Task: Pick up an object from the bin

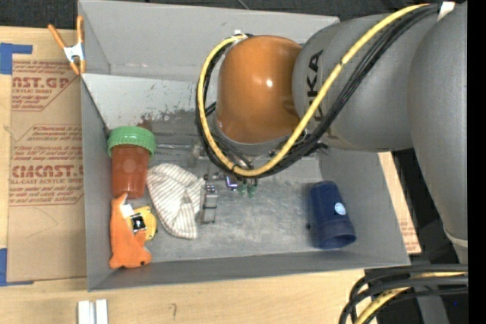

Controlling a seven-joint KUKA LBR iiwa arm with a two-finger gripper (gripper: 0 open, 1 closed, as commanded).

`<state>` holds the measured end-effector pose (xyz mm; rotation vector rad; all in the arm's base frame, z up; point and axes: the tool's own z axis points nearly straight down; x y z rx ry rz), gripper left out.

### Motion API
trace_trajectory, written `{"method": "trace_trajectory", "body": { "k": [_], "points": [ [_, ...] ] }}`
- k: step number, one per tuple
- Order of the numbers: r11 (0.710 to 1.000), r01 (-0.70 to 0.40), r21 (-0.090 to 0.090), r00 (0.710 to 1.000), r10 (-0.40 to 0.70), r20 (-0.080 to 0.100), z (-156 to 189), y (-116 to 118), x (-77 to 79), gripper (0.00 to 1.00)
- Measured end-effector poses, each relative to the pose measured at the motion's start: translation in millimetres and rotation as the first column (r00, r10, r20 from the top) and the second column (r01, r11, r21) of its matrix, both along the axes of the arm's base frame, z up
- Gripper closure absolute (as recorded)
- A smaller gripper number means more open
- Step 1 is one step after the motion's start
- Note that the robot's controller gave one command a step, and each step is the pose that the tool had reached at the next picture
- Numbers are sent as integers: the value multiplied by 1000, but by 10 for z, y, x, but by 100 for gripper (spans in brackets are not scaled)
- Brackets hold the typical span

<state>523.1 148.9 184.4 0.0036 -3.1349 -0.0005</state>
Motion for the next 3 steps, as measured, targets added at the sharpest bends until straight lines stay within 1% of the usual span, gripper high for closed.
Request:
{"method": "trace_trajectory", "body": {
  "k": [1, 2, 3],
  "points": [
    [1000, 1, 1, 1000, -1, 8, 44, -7, 19, 0],
    [996, -86, 1, 996, 86, 13, -355, -5, 48, 0],
    [975, -221, 2, 975, 221, 10, -1138, 46, 179, 100]
  ]
}}
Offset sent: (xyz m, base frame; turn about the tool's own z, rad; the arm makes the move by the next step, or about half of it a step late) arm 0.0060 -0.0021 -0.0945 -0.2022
